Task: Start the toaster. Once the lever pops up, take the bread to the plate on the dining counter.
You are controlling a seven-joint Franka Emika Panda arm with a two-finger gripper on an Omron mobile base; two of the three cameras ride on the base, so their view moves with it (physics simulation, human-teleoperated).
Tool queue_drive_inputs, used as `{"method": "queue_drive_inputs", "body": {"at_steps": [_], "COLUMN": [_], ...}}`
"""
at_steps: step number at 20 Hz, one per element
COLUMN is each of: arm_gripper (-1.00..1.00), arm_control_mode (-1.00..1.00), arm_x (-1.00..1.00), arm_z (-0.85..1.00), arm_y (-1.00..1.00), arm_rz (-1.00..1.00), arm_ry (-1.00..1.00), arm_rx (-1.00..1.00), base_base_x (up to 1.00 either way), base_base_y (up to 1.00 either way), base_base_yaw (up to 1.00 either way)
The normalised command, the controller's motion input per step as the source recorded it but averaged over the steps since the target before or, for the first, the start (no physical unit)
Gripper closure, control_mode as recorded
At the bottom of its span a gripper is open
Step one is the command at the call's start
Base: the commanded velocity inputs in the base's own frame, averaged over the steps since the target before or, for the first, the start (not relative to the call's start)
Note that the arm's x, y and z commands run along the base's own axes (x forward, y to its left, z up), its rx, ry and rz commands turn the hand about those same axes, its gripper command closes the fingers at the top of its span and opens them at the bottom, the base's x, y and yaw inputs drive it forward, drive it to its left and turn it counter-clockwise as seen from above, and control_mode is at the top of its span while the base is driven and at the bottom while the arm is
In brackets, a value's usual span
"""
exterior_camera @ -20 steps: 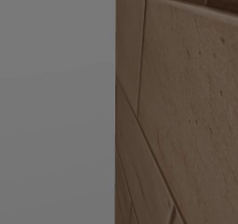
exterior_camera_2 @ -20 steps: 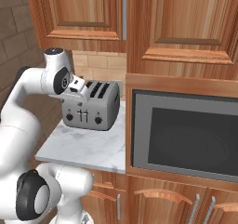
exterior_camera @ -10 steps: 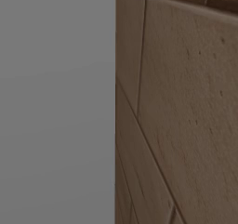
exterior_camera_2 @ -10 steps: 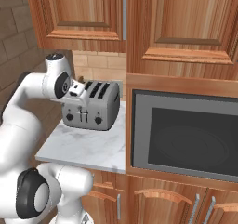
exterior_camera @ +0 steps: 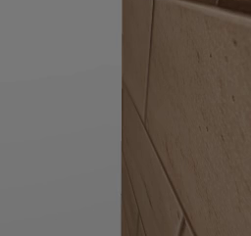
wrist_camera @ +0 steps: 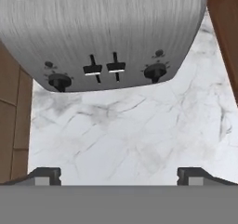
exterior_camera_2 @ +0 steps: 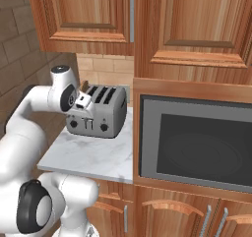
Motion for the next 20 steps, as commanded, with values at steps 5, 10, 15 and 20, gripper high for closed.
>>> {"method": "queue_drive_inputs", "body": {"at_steps": [5, 10, 15, 20], "arm_gripper": [-1.00, -1.00, -1.00, -1.00], "arm_control_mode": [-1.00, -1.00, -1.00, -1.00], "arm_x": [0.18, 0.30, 0.35, 0.41], "arm_z": [-0.21, -0.27, -0.19, -0.18], "arm_y": [0.00, 0.00, 0.00, 0.01], "arm_rz": [0.00, 0.00, 0.00, 0.00], "arm_ry": [-0.04, -0.03, -0.02, -0.01], "arm_rx": [0.00, 0.00, 0.00, 0.00], "base_base_x": [0.00, 0.00, 0.00, 0.00], "base_base_y": [0.00, 0.00, 0.00, 0.00], "base_base_yaw": [0.00, 0.00, 0.00, 0.00]}}
